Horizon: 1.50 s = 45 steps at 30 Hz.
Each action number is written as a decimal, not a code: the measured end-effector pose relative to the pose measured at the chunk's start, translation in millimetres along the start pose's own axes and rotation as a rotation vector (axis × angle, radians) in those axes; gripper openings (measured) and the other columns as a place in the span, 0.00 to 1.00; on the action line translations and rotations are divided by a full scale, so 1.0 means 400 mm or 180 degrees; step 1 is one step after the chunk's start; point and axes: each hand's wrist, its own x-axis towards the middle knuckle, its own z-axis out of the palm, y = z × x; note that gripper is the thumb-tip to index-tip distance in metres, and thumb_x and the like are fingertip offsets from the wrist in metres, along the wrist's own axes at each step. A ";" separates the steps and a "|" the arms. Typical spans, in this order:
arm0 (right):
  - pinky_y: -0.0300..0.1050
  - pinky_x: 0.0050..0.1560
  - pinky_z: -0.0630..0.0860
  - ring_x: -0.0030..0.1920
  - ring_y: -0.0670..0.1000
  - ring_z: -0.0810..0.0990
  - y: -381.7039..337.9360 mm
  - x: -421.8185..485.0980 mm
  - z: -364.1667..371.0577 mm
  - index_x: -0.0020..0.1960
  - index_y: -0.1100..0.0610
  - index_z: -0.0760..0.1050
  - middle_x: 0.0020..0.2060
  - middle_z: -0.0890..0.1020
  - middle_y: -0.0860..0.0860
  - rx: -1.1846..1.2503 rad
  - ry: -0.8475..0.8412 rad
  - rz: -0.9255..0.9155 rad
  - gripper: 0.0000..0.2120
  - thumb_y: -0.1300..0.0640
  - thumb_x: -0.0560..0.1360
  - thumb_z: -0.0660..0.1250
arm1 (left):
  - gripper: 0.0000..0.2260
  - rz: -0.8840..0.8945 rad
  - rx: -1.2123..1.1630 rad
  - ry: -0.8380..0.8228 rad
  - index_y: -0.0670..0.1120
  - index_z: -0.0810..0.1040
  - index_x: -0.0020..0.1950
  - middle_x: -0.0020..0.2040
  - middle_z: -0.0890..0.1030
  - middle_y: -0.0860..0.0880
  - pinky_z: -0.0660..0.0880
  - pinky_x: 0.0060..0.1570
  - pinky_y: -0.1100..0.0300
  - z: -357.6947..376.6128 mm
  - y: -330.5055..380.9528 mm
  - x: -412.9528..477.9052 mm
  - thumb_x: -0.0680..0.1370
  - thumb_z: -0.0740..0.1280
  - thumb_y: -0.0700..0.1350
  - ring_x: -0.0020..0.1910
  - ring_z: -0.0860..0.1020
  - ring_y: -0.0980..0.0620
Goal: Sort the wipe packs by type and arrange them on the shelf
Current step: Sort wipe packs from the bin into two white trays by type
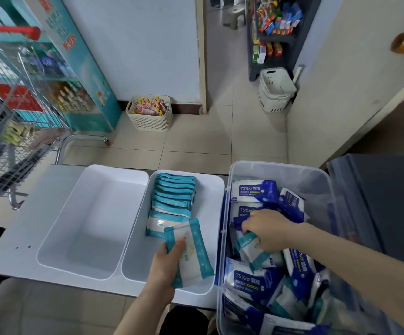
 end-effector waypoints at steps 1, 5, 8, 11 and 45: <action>0.47 0.44 0.71 0.46 0.51 0.72 0.003 -0.012 -0.004 0.54 0.51 0.71 0.44 0.75 0.47 0.0161 0.0119 0.0137 0.12 0.58 0.71 0.64 | 0.04 -0.0012 -0.0007 -0.0004 0.44 0.77 0.51 0.41 0.83 0.43 0.78 0.37 0.54 0.000 -0.001 0.001 0.80 0.64 0.43 0.39 0.81 0.45; 0.44 0.52 0.70 0.54 0.50 0.73 0.027 -0.034 -0.001 0.62 0.49 0.69 0.54 0.76 0.46 -0.0187 0.0836 0.0346 0.19 0.59 0.72 0.66 | 0.05 0.0016 -0.0002 0.0018 0.44 0.78 0.50 0.40 0.84 0.44 0.79 0.38 0.53 0.010 -0.004 0.008 0.80 0.65 0.44 0.39 0.82 0.45; 0.46 0.57 0.69 0.60 0.53 0.72 0.023 -0.030 0.029 0.64 0.55 0.66 0.60 0.74 0.51 -0.0748 0.0555 0.0450 0.21 0.66 0.73 0.64 | 0.06 -0.0008 -0.0031 -0.0054 0.44 0.79 0.50 0.39 0.85 0.45 0.79 0.40 0.52 0.024 -0.001 0.009 0.79 0.65 0.45 0.39 0.82 0.45; 0.45 0.53 0.69 0.58 0.54 0.75 0.017 -0.039 0.034 0.64 0.55 0.63 0.59 0.75 0.51 -0.0533 0.0448 0.0821 0.23 0.67 0.72 0.64 | 0.06 -0.0143 -0.0069 -0.0191 0.44 0.79 0.51 0.40 0.84 0.44 0.79 0.47 0.46 0.021 0.004 0.013 0.78 0.66 0.45 0.41 0.81 0.43; 0.51 0.52 0.74 0.55 0.58 0.77 -0.442 0.286 0.192 0.64 0.56 0.66 0.56 0.77 0.56 0.1194 0.0232 0.1730 0.21 0.66 0.73 0.64 | 0.19 0.2665 0.6184 -0.1995 0.52 0.69 0.67 0.59 0.76 0.49 0.75 0.56 0.53 -0.175 0.149 0.440 0.76 0.65 0.47 0.59 0.76 0.46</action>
